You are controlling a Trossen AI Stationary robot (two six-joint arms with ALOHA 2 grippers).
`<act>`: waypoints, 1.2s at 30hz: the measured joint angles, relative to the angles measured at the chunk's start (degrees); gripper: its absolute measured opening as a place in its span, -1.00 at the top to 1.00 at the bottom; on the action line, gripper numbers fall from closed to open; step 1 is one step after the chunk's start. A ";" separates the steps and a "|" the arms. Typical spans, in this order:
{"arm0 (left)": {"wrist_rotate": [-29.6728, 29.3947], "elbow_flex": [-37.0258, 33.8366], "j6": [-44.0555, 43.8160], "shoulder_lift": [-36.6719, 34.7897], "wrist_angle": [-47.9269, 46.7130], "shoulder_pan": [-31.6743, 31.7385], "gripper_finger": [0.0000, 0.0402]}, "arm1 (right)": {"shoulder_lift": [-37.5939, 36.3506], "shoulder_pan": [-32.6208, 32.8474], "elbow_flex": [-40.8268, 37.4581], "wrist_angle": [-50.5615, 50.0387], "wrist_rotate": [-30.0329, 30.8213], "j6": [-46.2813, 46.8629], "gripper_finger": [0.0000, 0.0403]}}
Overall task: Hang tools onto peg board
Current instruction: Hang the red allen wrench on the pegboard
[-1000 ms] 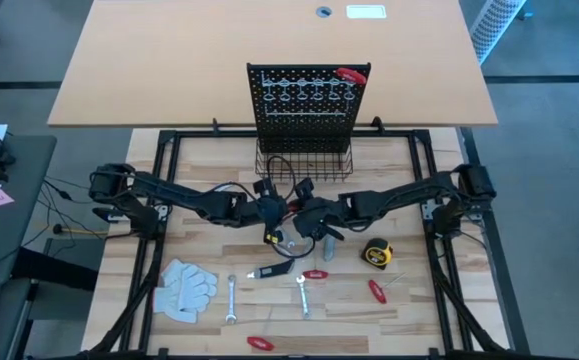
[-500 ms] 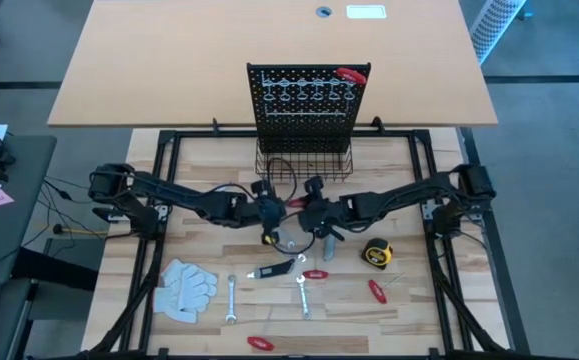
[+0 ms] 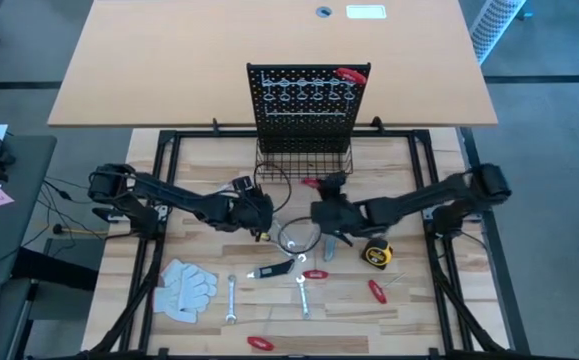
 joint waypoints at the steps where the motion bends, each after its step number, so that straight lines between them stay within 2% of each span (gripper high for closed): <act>1: -0.14 -1.48 -0.30 0.00 2.49 0.00 0.36 | -2.45 0.39 0.01 -0.41 1.98 -1.35 0.51; 5: -0.19 -7.78 -1.15 0.02 12.87 -0.53 0.36 | -13.29 0.96 0.04 2.53 6.17 -11.33 0.51; 7: 0.31 -10.42 -1.58 0.02 19.24 -1.08 0.36 | -17.75 0.41 0.04 9.38 6.17 -19.64 0.51; 9: 0.44 -12.69 -1.39 0.02 24.27 -1.55 0.36 | -21.10 -0.95 0.04 20.71 5.49 -30.31 0.51; 11: 0.50 -14.28 -0.03 0.02 29.21 -1.73 0.36 | -23.25 -2.99 0.09 33.85 2.75 -42.40 0.51; 14: 0.50 -14.94 2.64 0.02 32.89 -1.73 0.36 | -24.16 -6.21 0.90 52.09 -4.76 -59.80 0.51; 17: 0.50 -15.01 5.03 0.02 34.83 -1.70 0.36 | -23.25 -9.77 3.95 59.64 -13.71 -70.13 0.51; 19: 0.50 -15.01 6.32 0.00 35.82 -1.70 0.36 | -22.14 -12.15 6.67 58.99 -18.98 -73.27 0.51; 22: 0.52 -15.01 7.25 0.02 36.52 -1.70 0.36 | -18.52 -15.63 12.07 56.67 -22.89 -76.24 0.51; 30: 0.61 -15.01 7.23 0.02 36.18 -1.10 0.36 | -10.22 -26.26 26.49 37.51 -22.53 -77.04 0.51; 36: 0.82 -15.73 6.85 0.02 36.19 -1.14 0.36 | -8.66 -28.77 30.07 30.87 -22.18 -76.17 0.51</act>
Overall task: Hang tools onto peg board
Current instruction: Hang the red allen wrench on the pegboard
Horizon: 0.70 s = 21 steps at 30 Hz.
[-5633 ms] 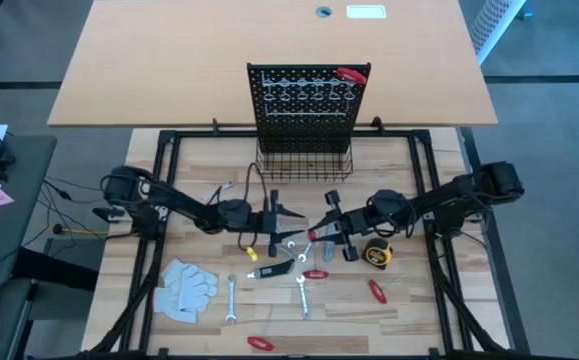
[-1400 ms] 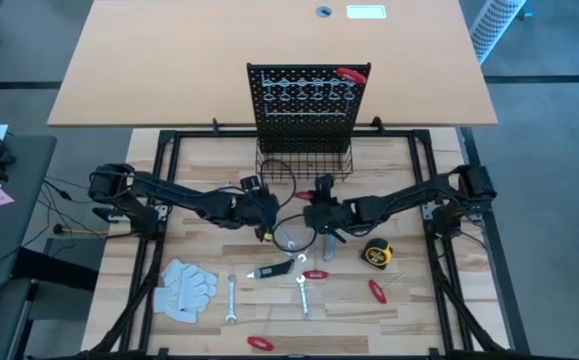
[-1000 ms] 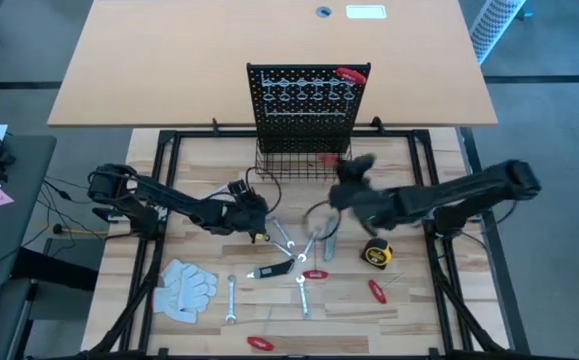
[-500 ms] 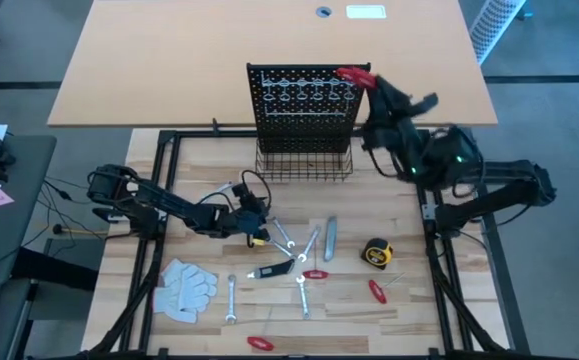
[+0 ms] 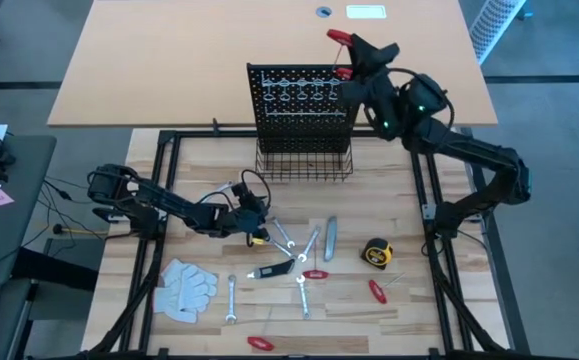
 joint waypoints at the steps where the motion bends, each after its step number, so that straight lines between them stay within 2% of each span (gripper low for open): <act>1: 0.45 -0.14 -0.06 0.00 0.05 0.00 0.36 | 0.00 0.00 0.11 -0.97 0.03 0.01 0.51; 8: 0.84 -0.59 -0.33 -0.01 0.26 0.00 0.35 | -0.33 1.02 3.42 -7.75 0.05 0.98 0.51; 15: 0.81 -0.59 -0.35 0.00 0.34 0.00 0.35 | -0.17 1.09 10.66 -25.17 -0.25 13.15 0.51; 21: 0.95 -0.59 -0.35 0.00 1.43 0.00 0.35 | 0.48 -0.54 11.36 -30.85 -2.47 18.64 0.51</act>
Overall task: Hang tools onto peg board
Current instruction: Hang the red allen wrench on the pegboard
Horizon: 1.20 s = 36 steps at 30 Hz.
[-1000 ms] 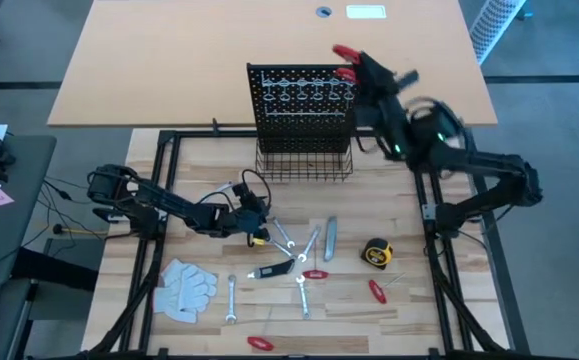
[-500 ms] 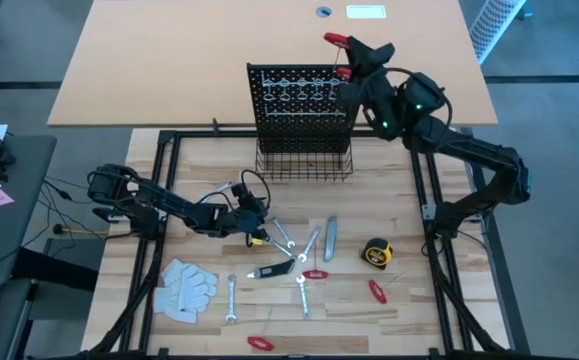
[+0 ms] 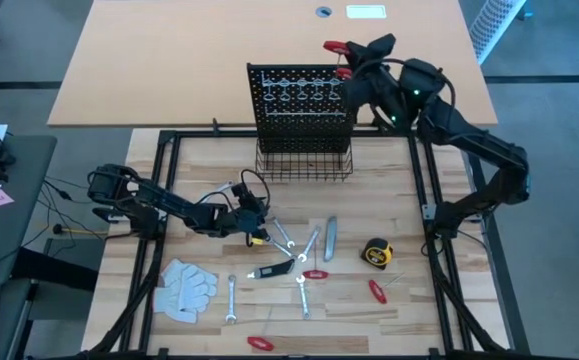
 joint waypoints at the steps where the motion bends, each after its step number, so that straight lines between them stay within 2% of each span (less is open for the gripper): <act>1: 0.32 0.00 0.00 0.00 0.16 0.00 0.35 | 0.00 -0.22 0.00 -0.31 -0.66 0.76 0.51; 6: 0.86 0.00 0.14 0.00 0.23 0.00 0.35 | -0.11 -1.29 0.06 -3.77 -2.12 1.86 0.51; 10: 0.96 0.00 0.15 0.00 0.25 0.00 0.35 | -0.09 -2.18 0.06 -8.78 -5.27 6.25 0.51; 21: 0.99 0.00 0.07 0.00 0.27 0.00 0.35 | -0.09 -3.23 0.06 -15.26 -6.14 12.65 0.48; 28: 0.99 0.00 0.04 -0.01 0.26 0.00 0.35 | -0.09 -3.24 0.06 -16.42 -6.83 15.11 0.33; 36: 0.99 0.00 0.04 -0.02 0.25 0.00 0.35 | -0.09 -3.05 0.06 -16.20 -7.17 15.94 0.29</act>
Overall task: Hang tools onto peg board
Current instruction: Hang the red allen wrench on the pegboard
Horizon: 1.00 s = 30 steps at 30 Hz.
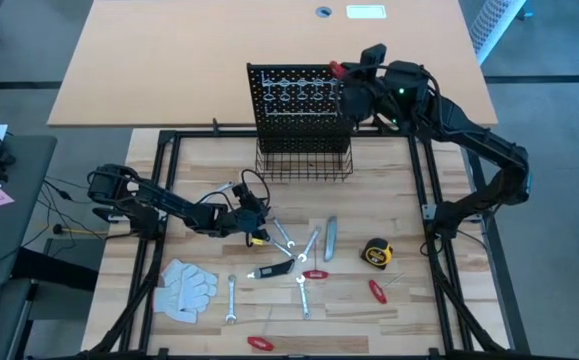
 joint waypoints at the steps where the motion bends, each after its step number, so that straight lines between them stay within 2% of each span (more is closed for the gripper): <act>1: 0.00 0.00 0.00 0.02 0.00 0.00 0.35 | 0.00 -0.01 0.00 0.03 0.01 0.07 0.28; 11: 0.00 0.00 -0.02 0.02 -0.02 0.00 0.35 | -0.13 1.79 0.00 0.54 0.05 0.09 -0.01; 16: 0.01 0.00 -0.02 0.00 -0.02 0.00 0.35 | -0.46 4.49 -0.04 2.11 -0.23 0.62 -0.05; 20: 0.02 0.00 -0.02 0.02 -0.02 0.00 0.35 | 0.69 6.01 -0.04 0.46 -5.80 8.56 -0.02; 23: 0.02 0.00 -0.10 0.02 0.00 0.00 0.35 | 2.98 7.06 -0.04 1.43 -5.77 13.33 -0.01; 26: 0.02 0.00 -0.35 0.01 0.00 0.00 0.35 | 5.34 7.47 -0.07 4.54 -3.70 15.30 0.01; 30: 0.02 0.00 -0.44 0.02 -0.02 -0.01 0.35 | 7.16 7.38 -0.07 11.36 4.92 11.72 0.06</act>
